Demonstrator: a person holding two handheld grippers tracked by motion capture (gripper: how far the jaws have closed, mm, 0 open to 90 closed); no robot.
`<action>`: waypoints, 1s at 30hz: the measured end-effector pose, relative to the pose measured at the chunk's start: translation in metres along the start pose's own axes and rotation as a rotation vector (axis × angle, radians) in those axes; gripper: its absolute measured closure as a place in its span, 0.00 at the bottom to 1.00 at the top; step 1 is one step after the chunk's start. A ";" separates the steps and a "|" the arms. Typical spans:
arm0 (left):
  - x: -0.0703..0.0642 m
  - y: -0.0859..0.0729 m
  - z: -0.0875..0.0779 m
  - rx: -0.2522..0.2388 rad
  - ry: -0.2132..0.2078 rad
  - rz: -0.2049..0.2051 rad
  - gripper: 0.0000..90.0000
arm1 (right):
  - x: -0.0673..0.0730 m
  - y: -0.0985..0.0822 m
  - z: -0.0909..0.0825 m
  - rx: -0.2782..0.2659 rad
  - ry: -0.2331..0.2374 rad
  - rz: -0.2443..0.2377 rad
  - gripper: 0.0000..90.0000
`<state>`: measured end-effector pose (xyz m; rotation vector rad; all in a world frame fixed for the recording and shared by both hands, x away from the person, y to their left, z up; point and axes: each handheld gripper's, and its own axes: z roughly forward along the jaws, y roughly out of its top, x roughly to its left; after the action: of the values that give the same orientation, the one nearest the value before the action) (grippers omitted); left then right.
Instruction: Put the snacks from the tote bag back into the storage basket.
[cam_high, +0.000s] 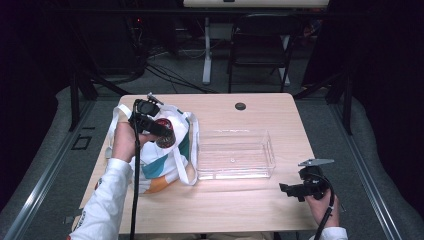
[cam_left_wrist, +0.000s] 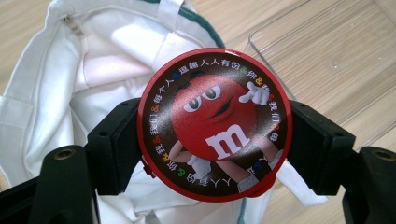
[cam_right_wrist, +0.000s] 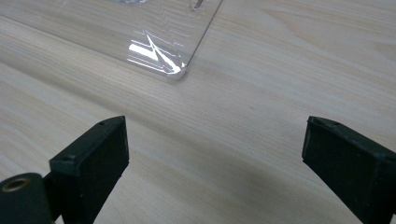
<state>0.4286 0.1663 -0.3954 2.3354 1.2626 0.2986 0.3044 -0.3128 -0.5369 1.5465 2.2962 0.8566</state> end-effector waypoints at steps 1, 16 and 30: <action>-0.002 0.001 -0.002 -0.005 0.001 0.004 0.29 | 0.000 0.000 0.000 0.000 0.001 0.000 0.08; -0.028 0.022 -0.014 -0.019 -0.012 0.067 0.29 | 0.000 0.000 0.000 0.002 0.012 0.003 0.08; -0.057 0.038 -0.004 -0.013 -0.072 0.115 0.29 | 0.000 0.000 0.000 -0.001 0.014 0.003 0.08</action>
<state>0.4234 0.1024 -0.3713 2.3896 1.0922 0.2567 0.3045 -0.3129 -0.5371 1.5483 2.3033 0.8717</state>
